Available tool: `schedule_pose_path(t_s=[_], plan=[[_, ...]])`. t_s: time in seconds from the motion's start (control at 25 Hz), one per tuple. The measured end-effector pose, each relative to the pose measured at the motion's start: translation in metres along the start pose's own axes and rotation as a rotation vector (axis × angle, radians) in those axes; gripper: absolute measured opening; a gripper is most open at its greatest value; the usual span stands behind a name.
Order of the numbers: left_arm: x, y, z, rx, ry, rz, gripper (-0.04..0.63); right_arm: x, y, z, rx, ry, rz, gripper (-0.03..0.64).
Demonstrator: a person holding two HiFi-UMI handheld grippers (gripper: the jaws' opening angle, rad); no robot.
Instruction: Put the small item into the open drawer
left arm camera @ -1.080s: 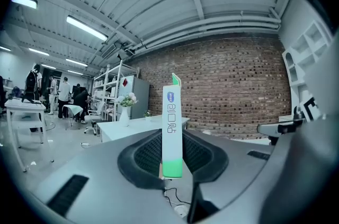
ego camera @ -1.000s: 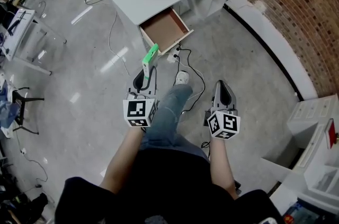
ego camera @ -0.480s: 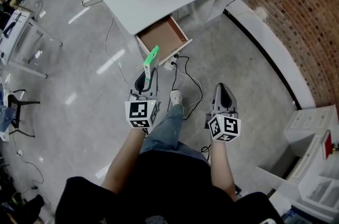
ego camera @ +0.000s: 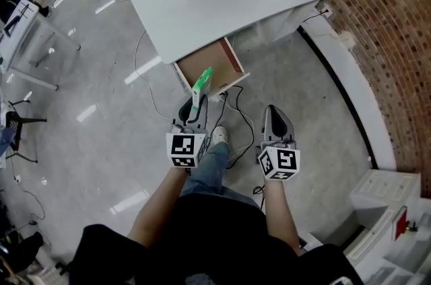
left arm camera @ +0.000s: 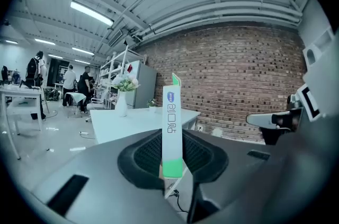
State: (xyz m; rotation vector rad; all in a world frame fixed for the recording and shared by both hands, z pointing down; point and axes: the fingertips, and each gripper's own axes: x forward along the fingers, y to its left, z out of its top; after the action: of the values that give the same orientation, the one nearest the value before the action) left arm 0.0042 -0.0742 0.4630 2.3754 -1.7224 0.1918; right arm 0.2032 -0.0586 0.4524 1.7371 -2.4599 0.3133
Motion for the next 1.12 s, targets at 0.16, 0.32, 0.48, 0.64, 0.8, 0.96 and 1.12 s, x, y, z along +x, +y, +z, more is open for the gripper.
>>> schedule_pose_path(t_s=[0.16,0.32,0.48,0.64,0.8,0.96,1.12], plan=[[0.051,0.004,0.007,0.008,0.018,0.001,0.094,0.065,-0.023,0.013,-0.003,0.020,0.049,0.000],[0.091,0.019,0.007,-0.005,0.039,0.036,0.094,0.129,-0.031,0.023,-0.022,0.038,0.121,0.000],[0.123,0.036,0.003,-0.025,0.070,0.078,0.094,0.178,-0.028,0.025,-0.049,0.068,0.196,0.000],[0.145,0.043,0.007,-0.024,0.061,0.097,0.094,0.217,-0.025,0.030,-0.065,0.080,0.252,0.000],[0.153,0.047,0.000,-0.035,0.082,0.135,0.094,0.238,-0.021,0.031,-0.074,0.098,0.294,0.000],[0.156,0.054,-0.006,-0.065,0.093,0.196,0.094,0.250,-0.021,0.026,-0.091,0.122,0.343,0.000],[0.162,0.056,-0.015,-0.085,0.113,0.258,0.094,0.264,-0.024,0.020,-0.102,0.146,0.392,0.000]])
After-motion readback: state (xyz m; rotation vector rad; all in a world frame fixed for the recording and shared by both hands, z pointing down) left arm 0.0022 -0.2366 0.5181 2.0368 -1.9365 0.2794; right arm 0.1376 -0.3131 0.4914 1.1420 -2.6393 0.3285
